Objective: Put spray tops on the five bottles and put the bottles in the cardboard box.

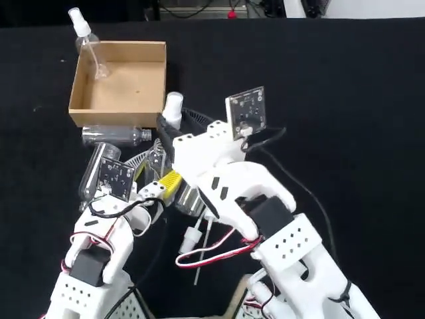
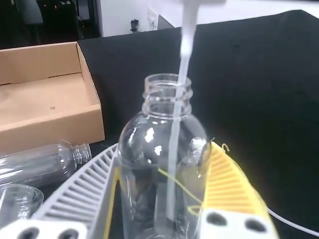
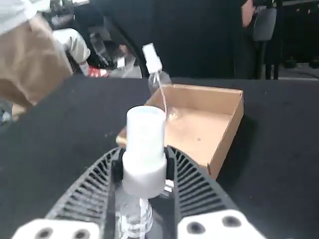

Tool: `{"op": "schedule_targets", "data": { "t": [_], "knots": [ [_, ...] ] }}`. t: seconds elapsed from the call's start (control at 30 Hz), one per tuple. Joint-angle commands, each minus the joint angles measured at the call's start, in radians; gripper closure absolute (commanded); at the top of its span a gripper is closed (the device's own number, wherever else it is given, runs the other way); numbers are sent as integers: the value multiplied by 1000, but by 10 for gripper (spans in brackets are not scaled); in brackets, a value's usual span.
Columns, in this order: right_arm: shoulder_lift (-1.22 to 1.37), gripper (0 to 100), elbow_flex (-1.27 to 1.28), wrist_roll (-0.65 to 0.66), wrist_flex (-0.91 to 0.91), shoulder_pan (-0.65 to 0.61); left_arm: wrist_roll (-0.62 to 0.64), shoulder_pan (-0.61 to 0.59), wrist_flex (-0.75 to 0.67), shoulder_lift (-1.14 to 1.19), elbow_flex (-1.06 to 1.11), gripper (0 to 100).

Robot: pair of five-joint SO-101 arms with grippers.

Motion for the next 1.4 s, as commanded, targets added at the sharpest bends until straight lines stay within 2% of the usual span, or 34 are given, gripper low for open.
{"op": "schedule_targets", "data": {
  "t": [0.0,0.17,0.83,1.37],
  "knots": [
    [-30,963,21,74,-25,-51,9,-7,-20,-12,-16,808],
    [-27,963,33,95,-25,-87,9,-7,-17,-12,-21,808],
    [-35,962,61,98,-18,-80,9,-8,-12,-12,-22,808],
    [-35,962,64,180,-17,-49,9,-16,-12,-12,-31,808]
  ]
}}
